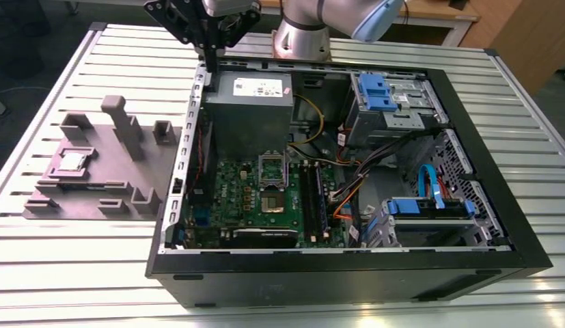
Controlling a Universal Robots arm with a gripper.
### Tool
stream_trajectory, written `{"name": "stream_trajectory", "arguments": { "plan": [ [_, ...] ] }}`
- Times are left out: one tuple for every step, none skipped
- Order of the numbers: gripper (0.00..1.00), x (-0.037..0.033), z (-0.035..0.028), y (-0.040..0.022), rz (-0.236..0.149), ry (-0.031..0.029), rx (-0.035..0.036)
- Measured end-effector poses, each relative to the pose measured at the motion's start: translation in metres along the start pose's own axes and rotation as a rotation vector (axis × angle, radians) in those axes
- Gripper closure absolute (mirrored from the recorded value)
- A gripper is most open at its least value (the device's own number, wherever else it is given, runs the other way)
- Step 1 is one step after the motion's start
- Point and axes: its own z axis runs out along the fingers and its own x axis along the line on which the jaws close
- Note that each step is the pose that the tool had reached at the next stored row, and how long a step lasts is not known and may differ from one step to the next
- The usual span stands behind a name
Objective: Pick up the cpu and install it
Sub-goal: 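Reach for the cpu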
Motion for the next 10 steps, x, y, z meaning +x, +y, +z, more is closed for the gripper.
{"name": "stream_trajectory", "arguments": {
  "plan": [
    [0.89,0.0008,0.0000,-0.0001,0.000,0.0000,0.0000],
    [0.89,0.0015,0.0000,-0.0001,0.000,0.0000,0.0000],
    [0.89,0.0021,0.0001,-0.0001,0.000,-0.0001,-0.0001],
    [0.89,0.0024,0.0001,-0.0001,0.000,-0.0001,-0.0001],
    [0.89,0.0028,0.0000,-0.0002,0.000,0.0000,0.0001],
    [0.89,0.0033,0.0001,-0.0003,0.000,0.0000,0.0000],
    [0.89,0.0037,0.0001,-0.0003,0.000,0.0000,0.0000],
    [0.89,0.0041,0.0001,-0.0003,0.000,0.0000,0.0000],
    [0.89,0.0044,0.0001,-0.0003,0.000,0.0000,0.0000],
    [0.89,0.0046,0.0001,-0.0004,0.000,0.0001,0.0001]
  ]
}}
